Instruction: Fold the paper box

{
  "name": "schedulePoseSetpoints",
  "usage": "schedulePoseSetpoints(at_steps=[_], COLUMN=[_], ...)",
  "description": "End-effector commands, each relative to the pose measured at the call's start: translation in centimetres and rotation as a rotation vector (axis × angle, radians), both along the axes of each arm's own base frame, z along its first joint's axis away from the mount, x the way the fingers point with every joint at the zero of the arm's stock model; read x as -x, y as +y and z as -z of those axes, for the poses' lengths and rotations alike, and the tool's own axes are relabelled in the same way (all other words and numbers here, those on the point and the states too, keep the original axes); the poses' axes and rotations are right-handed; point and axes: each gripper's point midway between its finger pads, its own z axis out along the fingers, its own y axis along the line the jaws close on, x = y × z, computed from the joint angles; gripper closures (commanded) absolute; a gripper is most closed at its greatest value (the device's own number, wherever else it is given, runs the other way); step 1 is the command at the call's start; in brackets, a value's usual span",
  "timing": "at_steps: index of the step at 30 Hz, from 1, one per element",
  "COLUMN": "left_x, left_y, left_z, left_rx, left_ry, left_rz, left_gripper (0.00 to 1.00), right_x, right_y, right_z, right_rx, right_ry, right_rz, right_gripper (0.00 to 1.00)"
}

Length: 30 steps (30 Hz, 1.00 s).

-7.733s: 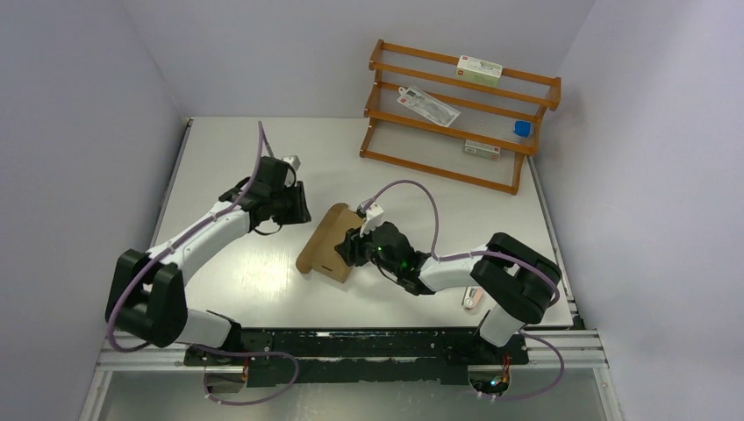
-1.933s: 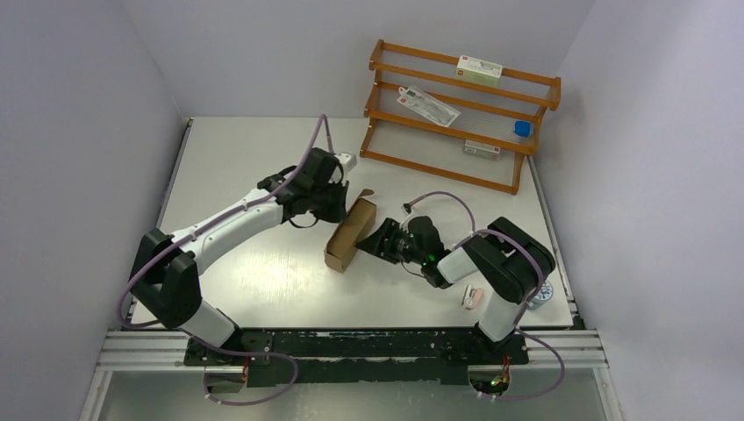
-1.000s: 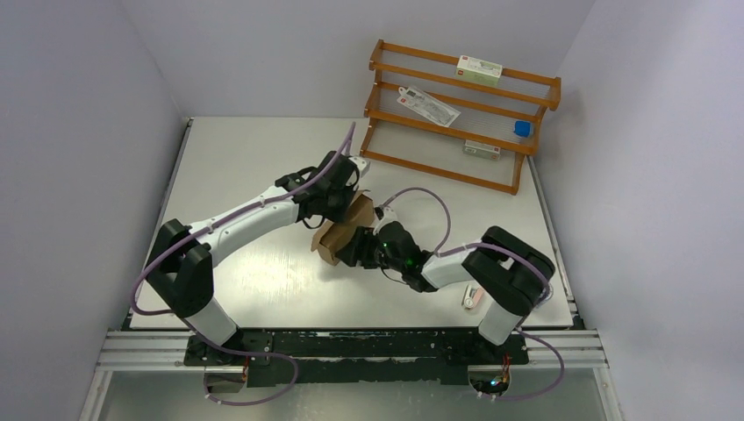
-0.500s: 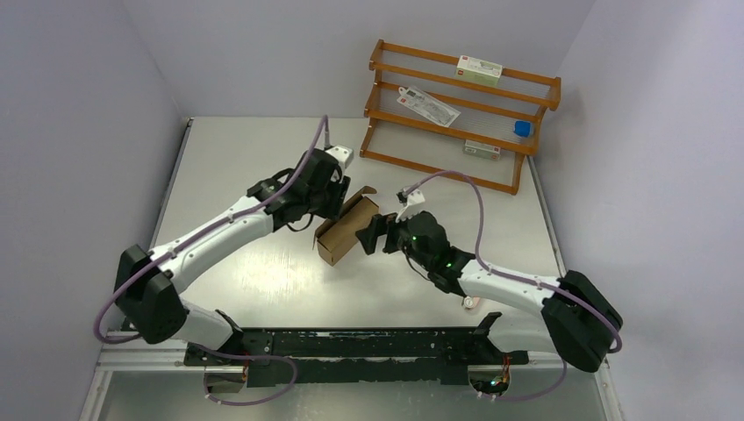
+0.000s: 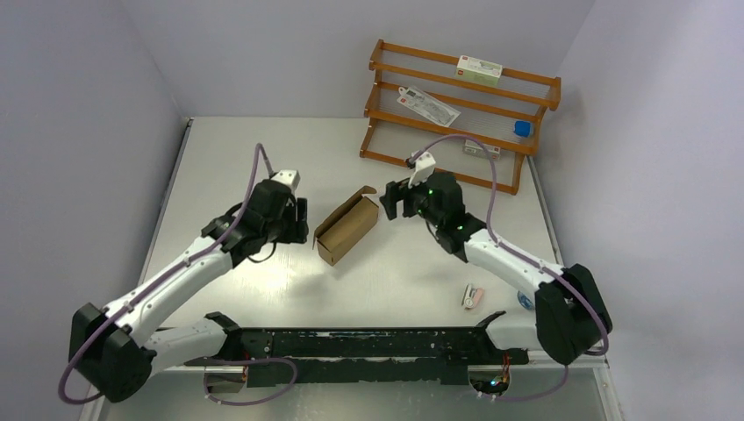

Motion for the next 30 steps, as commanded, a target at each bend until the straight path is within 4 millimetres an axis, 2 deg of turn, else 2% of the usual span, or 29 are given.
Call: schedulePoseSetpoints(at_steps=[1, 2, 6, 12, 17, 27, 30], left_x=[1.8, 2.1, 2.9, 2.9, 3.1, 3.8, 4.0], left_y=[-0.4, -0.2, -0.3, -0.7, -1.8, -1.5, -1.7], left_z=[-0.3, 0.0, 0.2, -0.5, 0.5, 0.4, 1.0], left_rx=[0.123, 0.128, 0.182, 0.226, 0.258, 0.257, 0.265], left_ry=[-0.015, -0.013, -0.033, -0.086, -0.043, -0.044, -0.029], left_rz=[0.005, 0.0, 0.004, 0.027, 0.058, 0.065, 0.072], left_gripper=[0.36, 0.36, 0.36, 0.36, 0.37, 0.36, 0.36], right_x=[-1.5, -1.9, -2.3, -4.8, -6.3, -6.9, -7.0], right_y=[-0.3, -0.5, 1.1, 1.7, 2.3, 3.3, 3.8], right_z=[1.1, 1.3, 1.8, 2.7, 3.8, 4.3, 4.4], right_rx=[-0.011, -0.023, -0.023, 0.059, 0.109, 0.111, 0.103], right_ry=[0.016, 0.015, -0.023, -0.062, -0.065, -0.087, -0.079], right_rz=[-0.182, -0.22, -0.389, -0.479, -0.57, -0.715, -0.747], right_gripper=[0.15, 0.17, 0.22, 0.23, 0.3, 0.36, 0.39])
